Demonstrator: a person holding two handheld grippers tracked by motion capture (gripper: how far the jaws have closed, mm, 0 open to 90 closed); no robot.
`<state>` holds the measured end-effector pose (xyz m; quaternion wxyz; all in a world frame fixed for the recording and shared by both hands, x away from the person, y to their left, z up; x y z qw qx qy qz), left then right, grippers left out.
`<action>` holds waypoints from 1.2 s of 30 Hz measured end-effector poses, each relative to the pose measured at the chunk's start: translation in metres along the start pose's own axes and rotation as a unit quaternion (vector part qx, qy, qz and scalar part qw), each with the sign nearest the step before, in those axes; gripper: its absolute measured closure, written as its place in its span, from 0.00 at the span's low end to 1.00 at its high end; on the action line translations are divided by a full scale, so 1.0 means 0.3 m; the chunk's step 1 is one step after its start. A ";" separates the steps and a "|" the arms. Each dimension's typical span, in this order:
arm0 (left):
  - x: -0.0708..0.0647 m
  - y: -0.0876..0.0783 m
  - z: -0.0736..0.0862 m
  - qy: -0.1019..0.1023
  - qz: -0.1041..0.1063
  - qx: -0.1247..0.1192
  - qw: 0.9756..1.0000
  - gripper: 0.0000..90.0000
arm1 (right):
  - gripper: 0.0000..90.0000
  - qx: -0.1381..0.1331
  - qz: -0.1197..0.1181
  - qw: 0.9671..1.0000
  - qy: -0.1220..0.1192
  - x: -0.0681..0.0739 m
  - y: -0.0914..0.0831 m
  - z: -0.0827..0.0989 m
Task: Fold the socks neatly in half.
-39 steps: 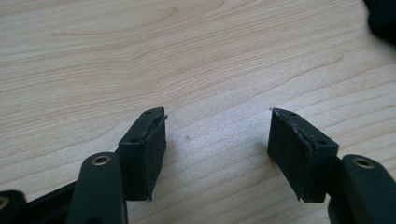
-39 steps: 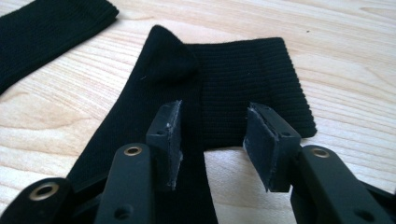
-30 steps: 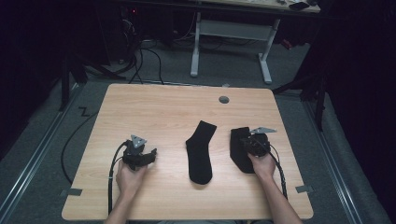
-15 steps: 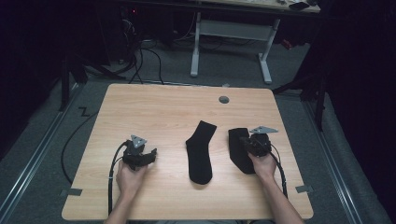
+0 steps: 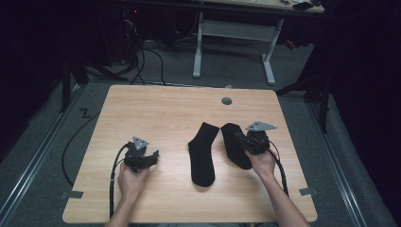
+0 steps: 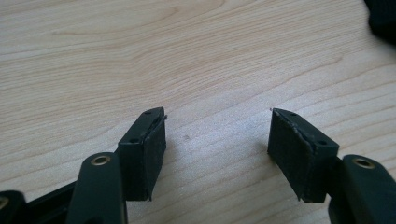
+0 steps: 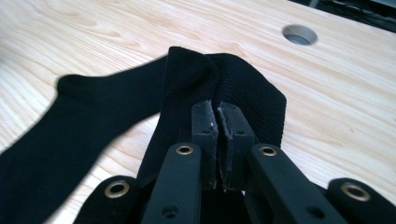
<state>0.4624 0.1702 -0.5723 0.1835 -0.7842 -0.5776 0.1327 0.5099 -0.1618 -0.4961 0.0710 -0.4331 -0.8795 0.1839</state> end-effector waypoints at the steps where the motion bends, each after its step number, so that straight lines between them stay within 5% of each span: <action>1: 0.000 0.000 0.000 0.000 0.000 0.000 1.000 0.41 | 0.96 0.000 -0.003 1.000 -0.001 0.008 0.003 -0.008; 15: 0.000 0.000 0.000 0.000 0.000 0.000 1.000 0.41 | 0.96 0.005 -0.040 0.999 -0.001 0.119 0.078 -0.082; 36: 0.000 0.000 0.000 0.000 0.001 0.000 1.000 0.41 | 0.95 0.043 -0.054 0.998 -0.009 0.191 0.224 -0.028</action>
Point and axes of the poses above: each handheld gripper's, and its own axes: y roughly forward along the jaws, z roughly out of its underside, x roughly to its left, the point moved 10 cm from there along y, roughly forward along the jaws, and after that the axes turned 14 degrees about -x, right-handed, at the moved point
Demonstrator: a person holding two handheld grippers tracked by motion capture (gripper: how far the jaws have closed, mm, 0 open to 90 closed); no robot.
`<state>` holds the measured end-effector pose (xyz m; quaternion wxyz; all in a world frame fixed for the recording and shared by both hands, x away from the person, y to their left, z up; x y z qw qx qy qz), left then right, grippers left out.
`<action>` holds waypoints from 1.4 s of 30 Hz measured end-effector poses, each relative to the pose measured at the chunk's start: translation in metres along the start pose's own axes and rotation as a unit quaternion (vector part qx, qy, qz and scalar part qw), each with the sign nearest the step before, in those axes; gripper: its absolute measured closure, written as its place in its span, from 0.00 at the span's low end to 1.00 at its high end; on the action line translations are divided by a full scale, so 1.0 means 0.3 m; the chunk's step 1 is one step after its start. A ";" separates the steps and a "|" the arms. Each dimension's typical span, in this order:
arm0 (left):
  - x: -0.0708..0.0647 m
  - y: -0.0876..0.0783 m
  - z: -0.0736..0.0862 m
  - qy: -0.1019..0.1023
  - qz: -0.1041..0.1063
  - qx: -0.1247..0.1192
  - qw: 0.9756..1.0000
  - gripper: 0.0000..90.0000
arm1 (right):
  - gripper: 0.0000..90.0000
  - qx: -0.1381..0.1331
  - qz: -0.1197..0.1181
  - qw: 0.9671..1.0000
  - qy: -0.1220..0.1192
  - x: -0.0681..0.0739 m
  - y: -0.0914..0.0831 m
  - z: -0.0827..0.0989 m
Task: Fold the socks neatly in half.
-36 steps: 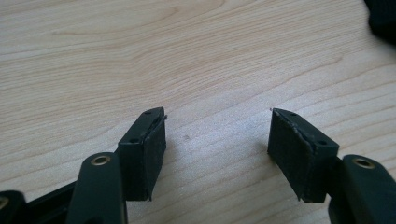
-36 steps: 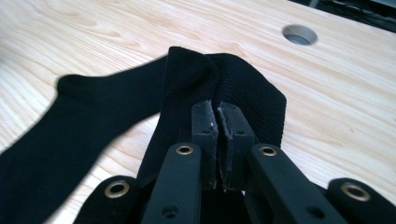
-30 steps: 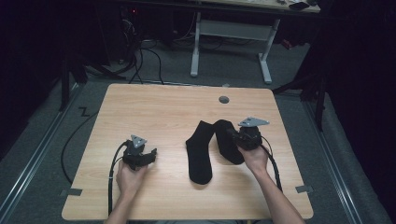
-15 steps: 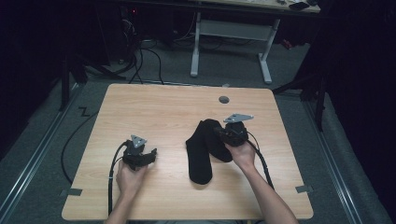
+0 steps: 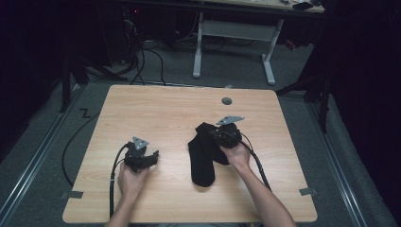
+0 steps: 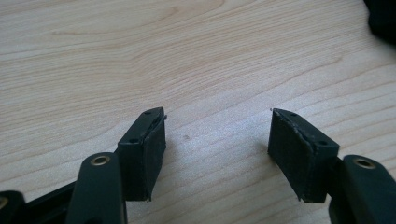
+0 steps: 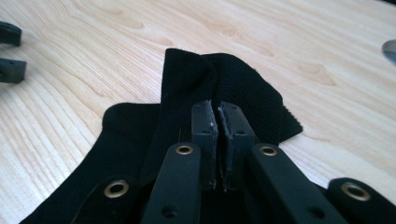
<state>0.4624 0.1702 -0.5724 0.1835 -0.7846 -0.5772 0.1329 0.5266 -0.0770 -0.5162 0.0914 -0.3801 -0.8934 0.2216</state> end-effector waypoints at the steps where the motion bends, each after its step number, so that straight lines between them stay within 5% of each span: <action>1: 0.000 0.000 0.000 0.000 0.000 0.000 1.000 0.41 | 0.95 0.003 0.000 1.000 0.000 0.000 0.008 0.006; 8: 0.000 0.000 0.000 0.000 0.000 0.000 1.000 0.41 | 0.91 0.027 -0.013 0.999 0.016 0.001 0.052 0.055; 11: 0.000 0.000 0.000 0.000 0.000 0.000 1.000 0.41 | 0.84 0.017 -0.016 0.999 0.024 0.005 0.047 0.053; 18: -0.001 0.000 0.000 0.000 0.000 0.000 1.000 0.41 | 0.73 -0.004 -0.005 1.000 0.027 -0.023 -0.044 0.045; 24: -0.001 0.000 0.000 0.000 0.000 0.000 1.000 0.41 | 0.69 0.000 0.014 0.998 0.054 -0.075 -0.128 0.120; 37: -0.002 0.000 0.000 0.000 0.000 0.000 1.000 0.41 | 0.69 0.025 0.033 0.996 0.074 -0.099 -0.168 0.239; 42: -0.002 0.000 0.000 0.000 0.000 0.000 1.000 0.41 | 0.80 0.039 0.035 0.996 0.069 -0.100 -0.157 0.270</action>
Point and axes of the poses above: each handheld gripper's, and its own axes: y roughly forward along the jaws, z roughly out of its underside, x roughly to its left, the point moved 10 cm from there along y, roughly forward along the jaws, and after that the axes turned 14 degrees about -x, right-handed, at the moved point
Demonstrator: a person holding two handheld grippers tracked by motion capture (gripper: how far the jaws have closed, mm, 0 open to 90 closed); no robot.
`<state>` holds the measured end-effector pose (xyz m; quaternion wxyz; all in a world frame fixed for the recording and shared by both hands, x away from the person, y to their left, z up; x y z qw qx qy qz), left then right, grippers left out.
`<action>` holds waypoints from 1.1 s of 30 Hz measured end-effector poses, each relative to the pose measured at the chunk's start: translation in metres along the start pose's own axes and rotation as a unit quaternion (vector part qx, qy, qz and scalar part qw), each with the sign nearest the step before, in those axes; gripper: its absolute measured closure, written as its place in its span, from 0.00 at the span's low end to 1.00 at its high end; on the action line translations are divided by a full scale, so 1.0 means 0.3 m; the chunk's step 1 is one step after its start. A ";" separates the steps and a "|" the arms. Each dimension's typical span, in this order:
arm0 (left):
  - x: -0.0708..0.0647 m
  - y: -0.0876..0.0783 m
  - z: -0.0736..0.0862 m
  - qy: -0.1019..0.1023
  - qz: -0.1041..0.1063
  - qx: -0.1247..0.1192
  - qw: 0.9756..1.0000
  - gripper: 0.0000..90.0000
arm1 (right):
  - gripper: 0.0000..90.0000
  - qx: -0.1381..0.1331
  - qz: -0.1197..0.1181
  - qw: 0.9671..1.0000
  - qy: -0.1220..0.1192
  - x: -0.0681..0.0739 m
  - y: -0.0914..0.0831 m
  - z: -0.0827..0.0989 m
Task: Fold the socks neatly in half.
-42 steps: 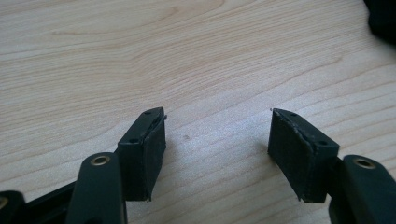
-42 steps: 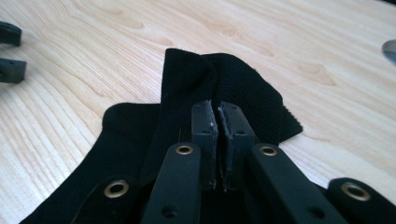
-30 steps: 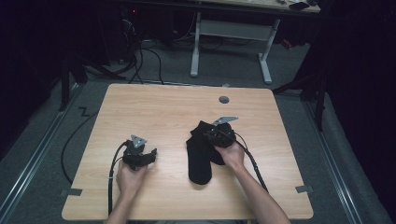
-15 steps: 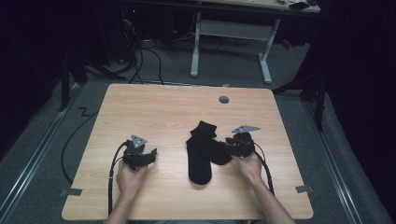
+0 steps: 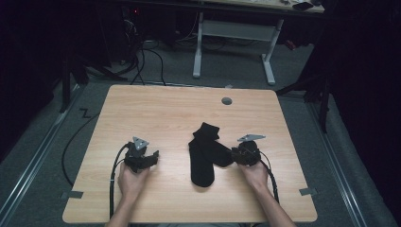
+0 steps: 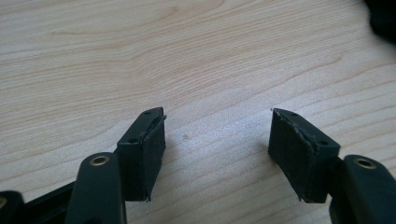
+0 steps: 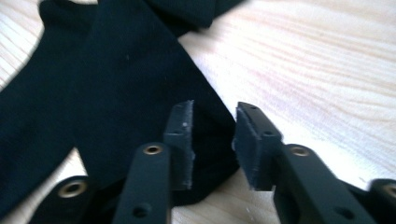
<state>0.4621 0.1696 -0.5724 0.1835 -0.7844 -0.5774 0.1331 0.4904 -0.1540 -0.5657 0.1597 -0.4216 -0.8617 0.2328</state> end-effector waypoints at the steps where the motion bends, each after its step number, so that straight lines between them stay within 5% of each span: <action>1: 0.000 0.000 0.000 0.000 0.000 0.000 1.000 0.41 | 0.84 -0.002 0.001 1.000 -0.007 -0.001 0.000 0.000; 7: 0.000 0.000 0.000 0.000 0.000 0.000 1.000 0.41 | 1.00 0.001 0.001 1.000 -0.026 0.005 -0.004 0.005; 22: 0.000 0.000 0.000 0.000 0.000 0.000 1.000 0.41 | 1.00 -0.025 0.000 0.999 -0.033 0.010 -0.040 -0.038; 28: 0.000 0.000 0.000 0.000 0.000 0.000 1.000 0.41 | 0.83 -0.018 0.007 1.000 -0.017 -0.012 -0.022 -0.020; 33: 0.000 0.000 0.000 0.000 0.000 0.000 1.000 0.41 | 0.81 0.000 0.004 1.000 -0.014 -0.013 -0.007 0.001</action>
Point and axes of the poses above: each handheld gripper's, and its own axes: y roughly forward along the jaws, z roughly out of its underside, x roughly to its left, the point moved 10 cm from there along y, roughly forward along the jaws, and after that the axes turned 14 degrees about -x, right-handed, at the moved point
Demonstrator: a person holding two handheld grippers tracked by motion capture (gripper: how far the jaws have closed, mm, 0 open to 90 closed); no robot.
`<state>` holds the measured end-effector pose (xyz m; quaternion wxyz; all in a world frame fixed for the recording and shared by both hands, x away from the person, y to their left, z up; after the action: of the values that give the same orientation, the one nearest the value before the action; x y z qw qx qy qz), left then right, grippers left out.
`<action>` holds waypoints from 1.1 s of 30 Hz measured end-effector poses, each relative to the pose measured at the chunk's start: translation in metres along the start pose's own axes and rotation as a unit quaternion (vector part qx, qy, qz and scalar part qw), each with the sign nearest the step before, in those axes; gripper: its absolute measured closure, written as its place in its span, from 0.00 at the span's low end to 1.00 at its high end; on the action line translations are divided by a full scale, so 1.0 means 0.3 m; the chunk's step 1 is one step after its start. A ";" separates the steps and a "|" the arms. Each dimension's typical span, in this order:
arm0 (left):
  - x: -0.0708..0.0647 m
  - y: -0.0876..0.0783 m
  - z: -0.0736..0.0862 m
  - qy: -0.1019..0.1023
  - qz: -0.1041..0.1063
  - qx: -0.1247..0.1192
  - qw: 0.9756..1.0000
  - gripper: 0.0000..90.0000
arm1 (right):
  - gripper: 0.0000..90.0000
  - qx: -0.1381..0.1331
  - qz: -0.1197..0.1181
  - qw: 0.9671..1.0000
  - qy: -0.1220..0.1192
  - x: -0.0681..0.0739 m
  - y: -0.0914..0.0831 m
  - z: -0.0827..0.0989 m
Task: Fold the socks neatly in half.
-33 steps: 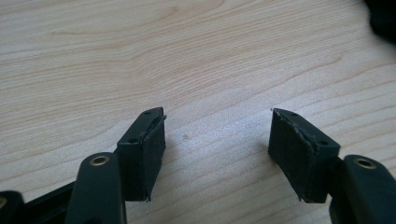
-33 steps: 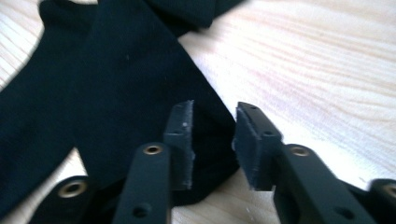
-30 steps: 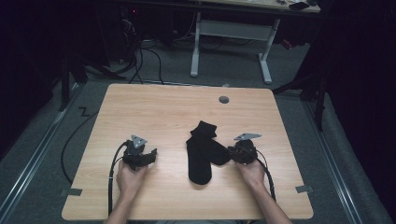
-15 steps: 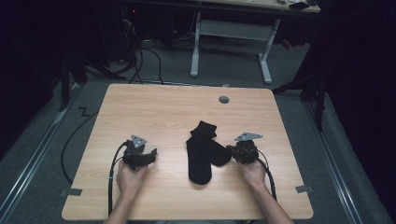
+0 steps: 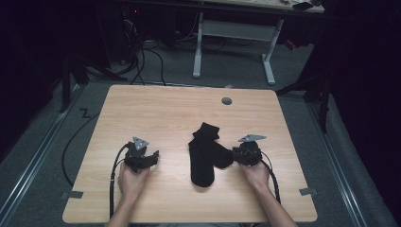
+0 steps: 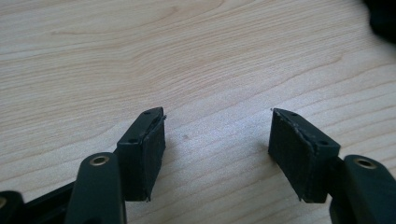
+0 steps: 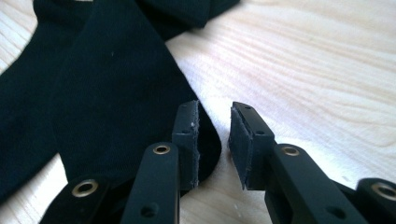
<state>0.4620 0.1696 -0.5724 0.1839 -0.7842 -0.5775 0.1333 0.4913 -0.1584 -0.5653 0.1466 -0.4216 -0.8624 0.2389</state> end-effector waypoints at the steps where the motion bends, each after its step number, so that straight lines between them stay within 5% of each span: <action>1: 0.000 0.000 0.000 0.000 0.000 0.000 1.000 0.41 | 0.83 0.001 0.000 1.000 -0.002 0.001 0.003 0.004; 5: 0.000 0.000 0.000 0.000 0.000 0.000 1.000 0.41 | 0.97 0.006 -0.008 1.000 -0.008 0.009 0.002 0.007; 11: 0.000 0.000 0.000 0.000 0.000 0.000 1.000 0.41 | 0.99 0.002 -0.006 1.000 -0.022 0.015 -0.003 0.000; 20: -0.001 0.000 0.000 0.000 0.000 0.000 1.000 0.41 | 0.99 -0.040 -0.014 0.998 -0.036 0.039 -0.069 -0.075; 33: -0.009 0.002 -0.001 0.002 0.003 0.000 1.000 0.41 | 0.99 -0.083 -0.073 0.990 -0.090 0.209 -0.154 -0.201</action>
<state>0.4620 0.1669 -0.5723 0.1843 -0.7861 -0.5751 0.1320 0.4506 -0.1156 -0.4866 0.0502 -0.3447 -0.9174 0.1924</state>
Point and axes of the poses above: each handheld gripper's, and its own axes: y roughly forward along the jaws, z roughly out of its underside, x roughly to its left, the point moved 10 cm from there along y, roughly forward along the jaws, and after that the axes turned 14 degrees about -x, right-handed, at the moved point
